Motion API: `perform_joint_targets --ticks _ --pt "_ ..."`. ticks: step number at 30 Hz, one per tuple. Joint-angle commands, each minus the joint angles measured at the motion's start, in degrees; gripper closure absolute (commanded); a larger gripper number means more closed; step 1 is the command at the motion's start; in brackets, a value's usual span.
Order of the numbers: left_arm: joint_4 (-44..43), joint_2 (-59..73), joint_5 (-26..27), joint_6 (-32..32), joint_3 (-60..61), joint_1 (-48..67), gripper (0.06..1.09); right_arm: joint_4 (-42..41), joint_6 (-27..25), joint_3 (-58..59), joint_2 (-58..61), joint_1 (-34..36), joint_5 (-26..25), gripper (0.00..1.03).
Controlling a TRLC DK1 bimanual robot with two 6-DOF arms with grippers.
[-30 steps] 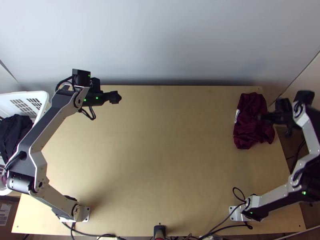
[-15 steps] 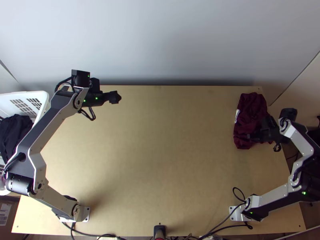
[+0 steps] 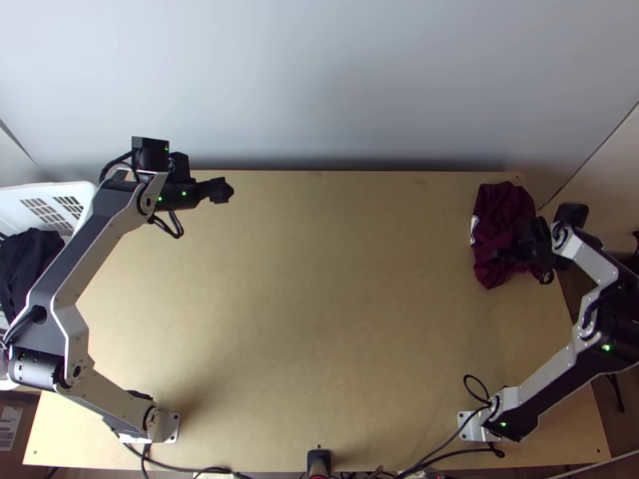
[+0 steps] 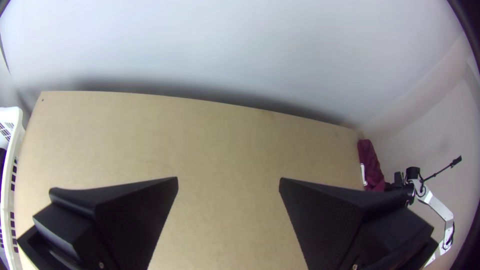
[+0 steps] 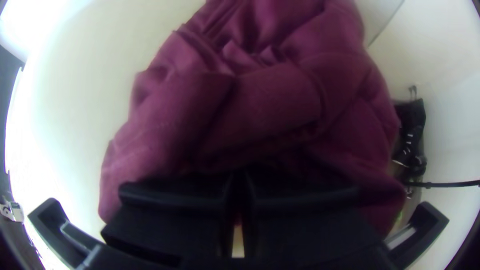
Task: Fold the t-shirt
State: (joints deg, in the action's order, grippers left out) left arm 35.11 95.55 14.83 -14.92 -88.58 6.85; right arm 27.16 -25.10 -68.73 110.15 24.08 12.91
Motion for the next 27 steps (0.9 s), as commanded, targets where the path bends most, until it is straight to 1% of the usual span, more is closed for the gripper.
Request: perform_joint_targets --ticks 1,7,11,17,20,25,26,27 --pt "0.0 -0.1 0.1 0.4 0.2 -0.6 0.1 -0.8 2.1 -8.7 6.2 -0.5 -0.7 1.0" --pt "0.0 -0.1 0.4 0.5 -0.1 -0.5 0.1 -0.3 5.6 -19.2 11.2 -1.1 -1.0 1.0" --pt "0.0 -0.2 0.4 0.3 -0.1 -0.3 0.1 2.4 7.1 -25.7 14.3 -1.8 -1.0 1.0" --pt "0.2 -0.7 0.4 0.4 0.0 -0.3 0.1 4.0 7.3 -27.2 14.9 -1.3 -1.0 1.0" --pt "0.4 -0.7 0.4 0.4 0.1 -0.5 0.1 11.0 4.7 -26.1 13.5 -1.2 -1.0 1.0" --pt "0.5 -1.3 0.5 0.4 0.8 -0.3 0.1 12.0 0.4 -17.5 5.8 -0.5 -0.8 1.0" --pt "0.4 -1.6 0.6 0.4 0.9 -0.3 0.1 12.1 -0.3 -16.1 4.1 -0.1 -0.3 0.99" --pt "0.4 -1.8 0.8 0.4 0.9 -0.3 0.1 12.2 -0.9 -14.5 2.2 0.3 0.5 0.92"
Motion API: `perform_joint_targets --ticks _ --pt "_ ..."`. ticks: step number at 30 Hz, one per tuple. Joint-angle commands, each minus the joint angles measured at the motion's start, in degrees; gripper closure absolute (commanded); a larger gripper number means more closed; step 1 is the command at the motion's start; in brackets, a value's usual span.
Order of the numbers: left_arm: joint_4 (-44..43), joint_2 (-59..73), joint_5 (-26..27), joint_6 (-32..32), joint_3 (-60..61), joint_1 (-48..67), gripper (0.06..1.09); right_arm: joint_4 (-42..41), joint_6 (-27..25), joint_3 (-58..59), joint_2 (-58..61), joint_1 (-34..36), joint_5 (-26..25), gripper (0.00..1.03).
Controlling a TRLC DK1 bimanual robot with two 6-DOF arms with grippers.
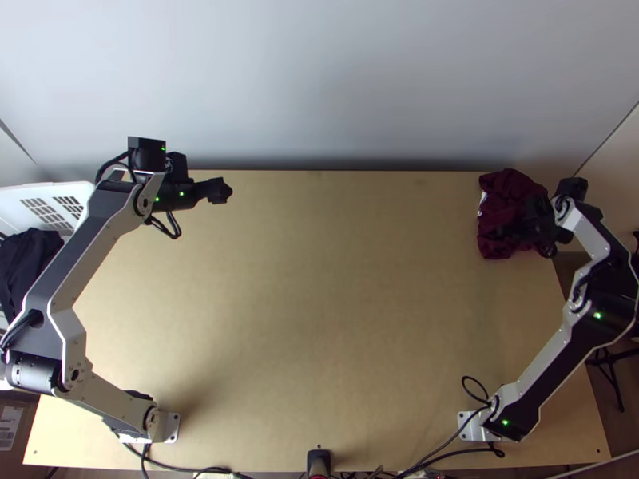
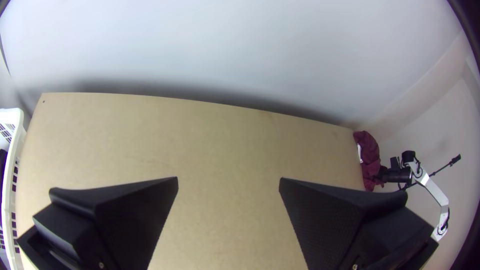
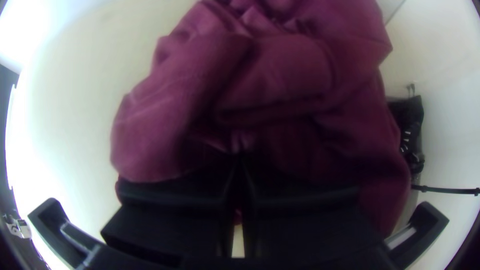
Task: Fold the t-shirt
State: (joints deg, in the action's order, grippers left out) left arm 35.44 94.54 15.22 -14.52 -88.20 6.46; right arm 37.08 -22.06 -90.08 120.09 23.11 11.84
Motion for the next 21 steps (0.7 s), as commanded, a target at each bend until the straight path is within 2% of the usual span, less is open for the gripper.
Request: perform_joint_targets --ticks 1,4,8,16,21 --pt "0.1 -1.0 0.7 0.0 0.5 0.1 0.1 2.5 -4.3 8.3 -9.7 1.7 2.5 0.82" --pt "0.2 -2.0 1.6 0.0 0.5 0.0 0.1 5.4 -4.6 10.5 -14.5 2.3 4.8 0.44" --pt "1.0 -3.0 1.6 0.1 0.7 -0.2 0.1 13.5 -6.2 11.4 -19.1 2.3 6.5 0.13" --pt "1.3 -11.6 1.7 2.1 7.3 -2.8 0.1 18.6 -5.9 22.1 -40.5 -1.4 11.0 0.11" --pt "1.1 -19.7 1.6 5.2 15.4 -5.3 0.1 17.1 2.6 29.3 -55.3 -7.4 12.4 0.11"
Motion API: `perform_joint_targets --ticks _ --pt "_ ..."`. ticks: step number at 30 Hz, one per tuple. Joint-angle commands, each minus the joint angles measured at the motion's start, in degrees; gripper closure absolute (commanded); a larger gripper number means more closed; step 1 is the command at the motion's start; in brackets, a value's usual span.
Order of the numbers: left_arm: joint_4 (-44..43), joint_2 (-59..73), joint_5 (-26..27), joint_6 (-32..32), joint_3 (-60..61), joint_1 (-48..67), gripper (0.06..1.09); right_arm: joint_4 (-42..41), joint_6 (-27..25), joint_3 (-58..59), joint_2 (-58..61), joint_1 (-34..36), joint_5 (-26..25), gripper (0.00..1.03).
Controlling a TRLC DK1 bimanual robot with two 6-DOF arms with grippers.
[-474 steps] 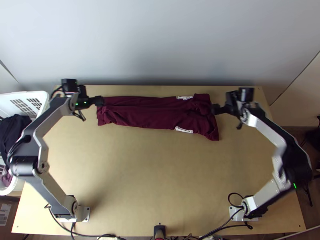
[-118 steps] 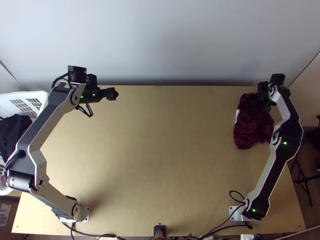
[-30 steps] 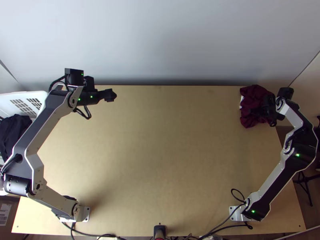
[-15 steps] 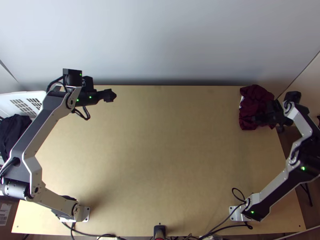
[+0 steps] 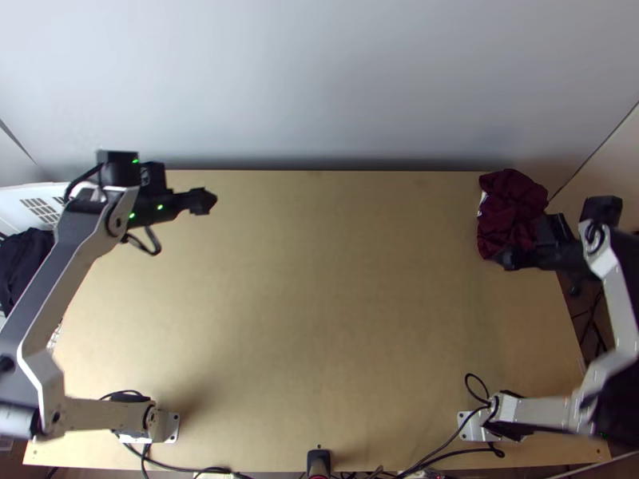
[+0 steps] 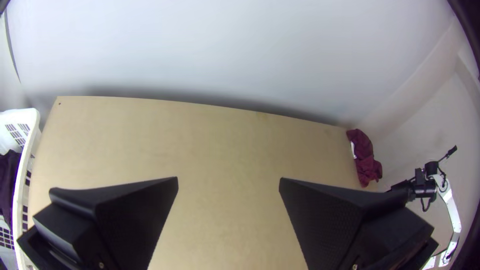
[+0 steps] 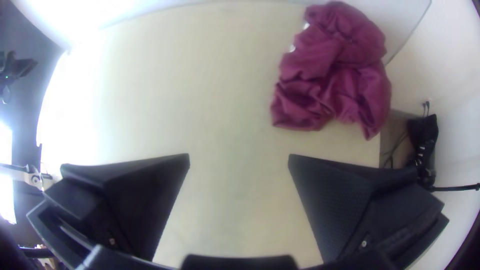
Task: Fold the t-shirt
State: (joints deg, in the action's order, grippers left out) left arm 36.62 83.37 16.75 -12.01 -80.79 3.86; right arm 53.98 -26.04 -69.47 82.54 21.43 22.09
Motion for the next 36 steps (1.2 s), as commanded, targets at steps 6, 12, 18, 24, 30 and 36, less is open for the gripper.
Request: perform_joint_targets --ticks 6,12,18,24,30,36 --pt "-2.1 -17.7 0.0 4.6 18.6 -6.9 0.1 -16.5 26.8 17.6 -34.3 -10.8 1.9 0.11" --pt "-7.6 -28.4 0.1 2.9 29.8 -7.3 0.1 -24.6 35.5 26.8 -47.0 -13.0 -2.2 0.1" --pt "-13.3 -38.3 0.0 2.1 38.7 -6.5 0.1 -27.1 34.1 34.1 -61.0 -12.9 -2.8 0.1" --pt "-15.4 -48.4 -0.8 0.9 43.4 -6.5 0.1 -30.9 34.1 40.0 -71.5 -14.3 -2.8 0.1" --pt "-22.6 -63.7 -2.4 1.5 53.6 -7.2 0.1 -31.8 33.7 45.2 -77.8 -15.1 -2.8 0.1" --pt "-23.5 -72.6 -3.0 1.5 64.4 -8.0 0.1 -32.6 33.1 52.0 -83.0 -14.7 -3.1 0.1"
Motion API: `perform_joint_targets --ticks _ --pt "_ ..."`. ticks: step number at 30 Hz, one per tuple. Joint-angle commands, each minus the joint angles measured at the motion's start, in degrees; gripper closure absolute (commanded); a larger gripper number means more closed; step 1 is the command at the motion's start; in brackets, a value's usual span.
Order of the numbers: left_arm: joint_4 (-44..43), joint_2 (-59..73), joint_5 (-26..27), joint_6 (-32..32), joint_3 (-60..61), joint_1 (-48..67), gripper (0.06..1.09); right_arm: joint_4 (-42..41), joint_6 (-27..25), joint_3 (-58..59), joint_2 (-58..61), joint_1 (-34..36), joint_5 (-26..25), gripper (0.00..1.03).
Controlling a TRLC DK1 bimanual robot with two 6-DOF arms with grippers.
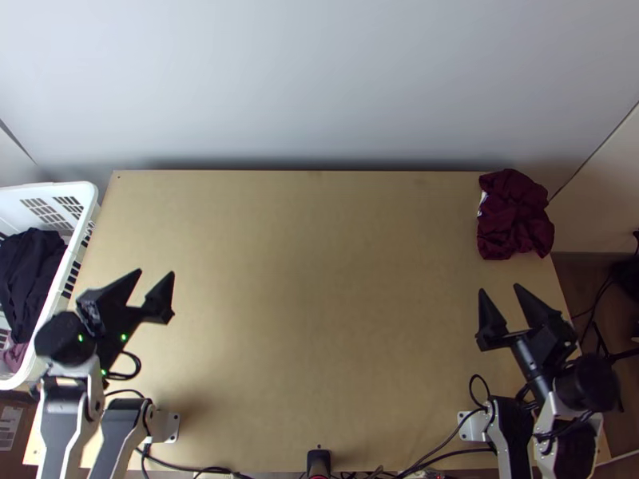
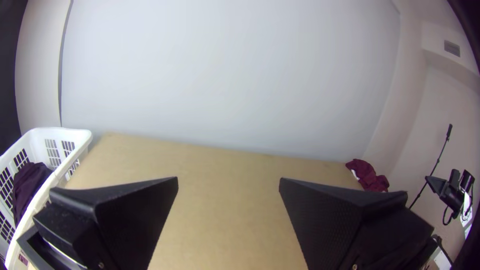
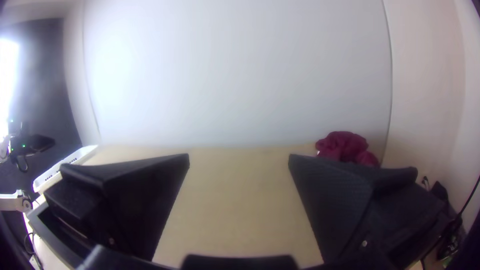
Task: Fold the t-shirt
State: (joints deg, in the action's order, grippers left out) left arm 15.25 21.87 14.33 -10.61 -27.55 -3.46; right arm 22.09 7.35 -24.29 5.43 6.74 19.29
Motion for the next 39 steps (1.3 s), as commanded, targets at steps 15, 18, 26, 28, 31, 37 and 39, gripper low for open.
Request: perform_joint_targets --ticks 15,18,26,28,31,37,39 --pt "-0.3 -22.0 -1.1 7.1 16.3 -4.4 0.1 1.5 -3.0 10.6 -5.8 2.2 -0.3 0.04" --pt "-0.4 -22.0 -1.1 7.1 16.3 -5.9 0.1 5.2 -3.1 10.0 -5.8 4.0 -0.4 0.04" --pt "-2.8 -22.0 -1.6 6.3 18.1 -6.5 0.1 5.8 -3.2 10.0 -5.8 10.0 -0.5 0.04" --pt "-4.8 -21.7 -1.6 7.2 23.4 -6.3 0.1 5.8 -3.2 10.0 -5.8 10.0 -0.5 0.04" --pt "-3.9 -16.5 -4.0 9.5 23.2 -6.3 0.1 6.0 -3.2 9.9 -5.8 10.0 -0.5 0.04" --pt "-3.9 -21.7 -4.2 9.6 23.2 -6.4 0.1 6.0 -3.2 9.9 -5.8 10.0 -0.5 0.04" --pt "-3.8 -22.0 -4.2 9.6 23.2 -6.4 0.1 6.0 -3.2 9.9 -5.7 10.0 -0.5 0.04"
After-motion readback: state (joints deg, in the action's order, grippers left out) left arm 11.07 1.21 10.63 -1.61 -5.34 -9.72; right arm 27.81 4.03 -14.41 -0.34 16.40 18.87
